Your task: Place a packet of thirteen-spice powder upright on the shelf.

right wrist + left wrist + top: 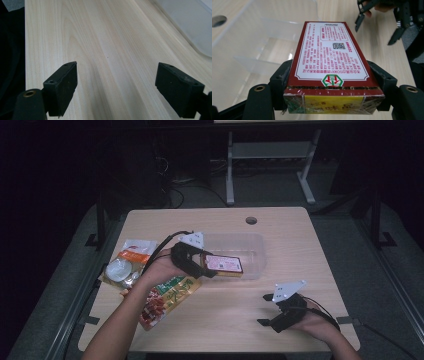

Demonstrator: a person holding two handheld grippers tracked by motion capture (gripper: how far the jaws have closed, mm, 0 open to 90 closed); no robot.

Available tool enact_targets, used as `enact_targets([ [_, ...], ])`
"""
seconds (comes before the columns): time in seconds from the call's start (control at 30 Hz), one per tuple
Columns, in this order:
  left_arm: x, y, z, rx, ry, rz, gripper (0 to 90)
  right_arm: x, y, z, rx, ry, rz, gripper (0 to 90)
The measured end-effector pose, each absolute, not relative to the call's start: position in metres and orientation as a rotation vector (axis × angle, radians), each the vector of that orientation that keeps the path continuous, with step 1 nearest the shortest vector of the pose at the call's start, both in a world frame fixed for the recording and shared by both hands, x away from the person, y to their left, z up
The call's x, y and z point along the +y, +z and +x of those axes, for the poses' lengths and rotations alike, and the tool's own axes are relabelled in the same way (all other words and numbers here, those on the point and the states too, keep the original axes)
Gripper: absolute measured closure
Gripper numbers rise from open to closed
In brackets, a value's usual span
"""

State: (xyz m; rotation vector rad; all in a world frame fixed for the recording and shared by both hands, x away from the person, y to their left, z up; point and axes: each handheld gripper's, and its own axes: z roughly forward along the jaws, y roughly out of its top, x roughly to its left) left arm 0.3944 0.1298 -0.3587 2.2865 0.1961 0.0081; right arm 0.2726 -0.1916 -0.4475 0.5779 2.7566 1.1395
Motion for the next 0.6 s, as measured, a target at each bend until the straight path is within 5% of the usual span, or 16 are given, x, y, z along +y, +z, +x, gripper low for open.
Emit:
enact_targets([
  [0.6,0.096,-0.345,0.444,0.192,0.020,2.333,31.5,-0.191,-0.446,0.271,2.748,1.176,0.575,17.5],
])
